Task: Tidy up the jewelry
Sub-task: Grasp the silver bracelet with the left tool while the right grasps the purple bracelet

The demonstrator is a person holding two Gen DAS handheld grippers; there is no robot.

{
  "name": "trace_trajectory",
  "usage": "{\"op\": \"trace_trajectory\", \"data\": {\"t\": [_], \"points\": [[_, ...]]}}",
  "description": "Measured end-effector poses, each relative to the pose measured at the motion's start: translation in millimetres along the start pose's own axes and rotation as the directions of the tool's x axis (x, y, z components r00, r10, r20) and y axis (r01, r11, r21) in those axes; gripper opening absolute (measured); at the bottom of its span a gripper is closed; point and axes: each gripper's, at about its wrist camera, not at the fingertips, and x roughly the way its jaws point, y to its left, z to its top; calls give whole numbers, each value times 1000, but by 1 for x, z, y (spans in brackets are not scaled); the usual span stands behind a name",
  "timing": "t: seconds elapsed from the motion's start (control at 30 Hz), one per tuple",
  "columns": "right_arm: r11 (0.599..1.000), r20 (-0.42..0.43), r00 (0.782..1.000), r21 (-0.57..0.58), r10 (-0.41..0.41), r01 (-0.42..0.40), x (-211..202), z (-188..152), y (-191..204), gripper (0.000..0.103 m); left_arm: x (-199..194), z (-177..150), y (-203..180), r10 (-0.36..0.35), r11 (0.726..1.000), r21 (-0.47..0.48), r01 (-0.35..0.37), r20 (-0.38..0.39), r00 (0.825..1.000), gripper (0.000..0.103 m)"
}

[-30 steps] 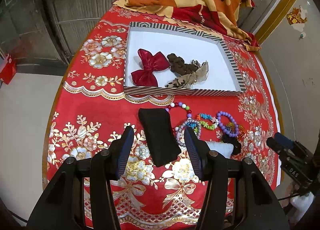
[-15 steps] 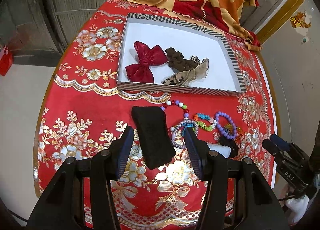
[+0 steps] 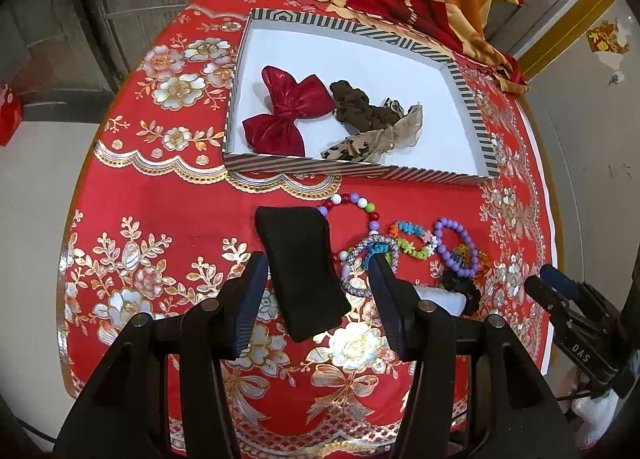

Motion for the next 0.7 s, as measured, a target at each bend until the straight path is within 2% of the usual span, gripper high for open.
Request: {"op": "trace_trajectory", "data": {"t": [0.17, 0.43, 0.5, 0.57, 0.7], "points": [[1000, -8, 1000, -16, 20, -20, 4, 1, 7, 48, 2, 2, 5, -9, 999, -30, 9, 0, 1000, 52], [999, -33, 999, -28, 30, -31, 11, -1, 10, 48, 10, 6, -10, -44, 999, 13, 44, -29, 999, 52], [999, -36, 999, -27, 30, -31, 12, -1, 10, 48, 15, 8, -23, -43, 994, 101, 47, -38, 998, 52], [999, -37, 999, -26, 28, -29, 12, 0, 8, 48, 24, 8, -37, -10, 977, 210, 24, -70, 998, 52], [999, -32, 999, -19, 34, -34, 11, 1, 4, 48, 50, 5, -53, 13, 929, 367, 40, -141, 990, 52]]}}
